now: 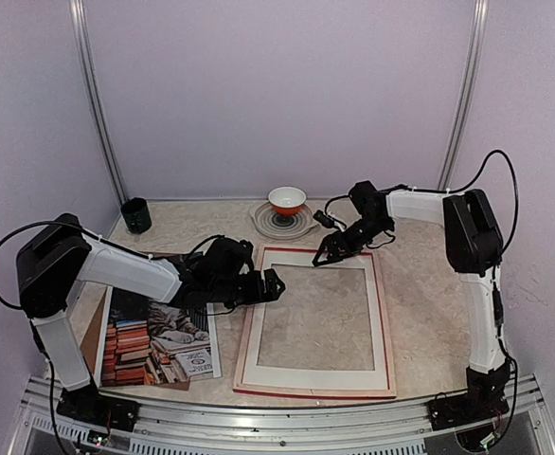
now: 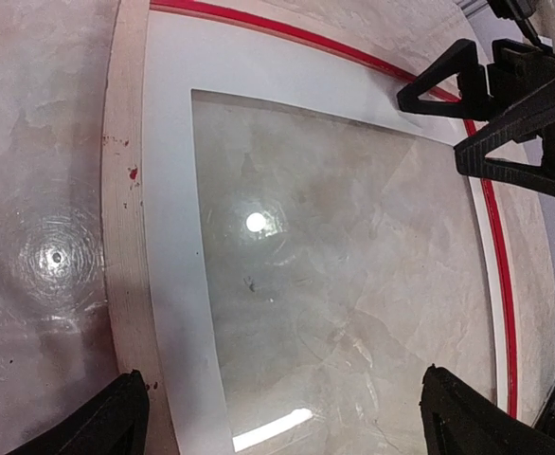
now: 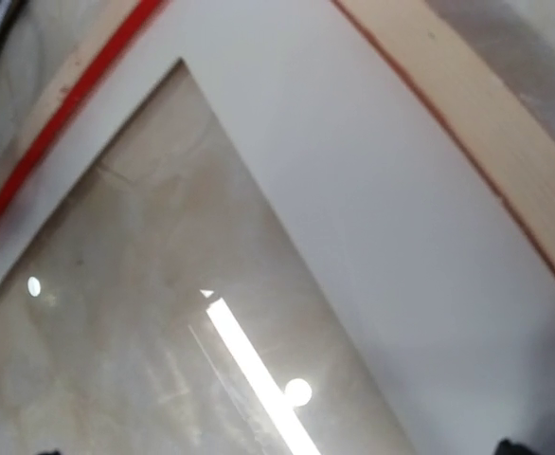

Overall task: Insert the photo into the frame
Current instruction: Adjust the mat board on the frame body, then adjust the frame body at the center of the board.

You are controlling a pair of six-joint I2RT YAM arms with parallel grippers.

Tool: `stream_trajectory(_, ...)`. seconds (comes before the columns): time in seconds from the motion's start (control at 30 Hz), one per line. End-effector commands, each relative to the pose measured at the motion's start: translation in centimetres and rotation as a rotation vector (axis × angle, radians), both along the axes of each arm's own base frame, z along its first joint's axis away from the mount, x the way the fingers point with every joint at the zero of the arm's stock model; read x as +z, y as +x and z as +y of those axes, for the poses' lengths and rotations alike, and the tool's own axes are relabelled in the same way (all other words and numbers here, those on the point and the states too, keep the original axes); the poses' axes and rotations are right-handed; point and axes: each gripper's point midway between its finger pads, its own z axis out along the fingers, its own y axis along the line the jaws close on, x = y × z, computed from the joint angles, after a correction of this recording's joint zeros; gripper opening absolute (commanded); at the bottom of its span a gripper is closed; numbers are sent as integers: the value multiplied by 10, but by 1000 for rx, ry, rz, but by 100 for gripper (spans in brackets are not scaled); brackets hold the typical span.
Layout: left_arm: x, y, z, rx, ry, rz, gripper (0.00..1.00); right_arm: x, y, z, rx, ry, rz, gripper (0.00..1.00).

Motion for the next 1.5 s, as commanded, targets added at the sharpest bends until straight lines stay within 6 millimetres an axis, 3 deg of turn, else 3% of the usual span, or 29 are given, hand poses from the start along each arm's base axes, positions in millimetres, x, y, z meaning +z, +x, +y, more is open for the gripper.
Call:
stream_trajectory(0.0, -2, -2, 9, 14, -1, 5, 99, 46, -4, 9, 12, 62, -59, 99)
stream_trajectory(0.17, 3, -1, 11, 23, 0, -3, 99, 73, 7, 5, -75, 49, -116, 99)
stream_trajectory(0.33, 1, -1, 19, 51, 55, -5, 99, 85, 13, -22, -307, -26, -143, 99)
stream_trajectory(0.6, 14, -3, 45, 111, 152, -33, 99, 67, -25, -76, -590, -143, -86, 99)
stream_trajectory(0.7, 18, -7, 45, 96, 132, -24, 99, 48, -48, -89, -631, -174, -31, 99)
stream_trajectory(0.83, 12, -13, 39, 76, 115, -2, 99, 38, -64, -111, -705, -224, -34, 99)
stream_trajectory(1.07, -3, -15, 30, 59, 112, 22, 99, 30, -85, -121, -743, -209, -10, 99)
stream_trajectory(1.27, -17, -14, 26, 47, 126, 40, 99, 1, -100, -117, -730, -184, 69, 99)
stream_trajectory(1.47, -25, -16, 15, 13, 93, 57, 99, -2, -95, -109, -722, -137, 84, 99)
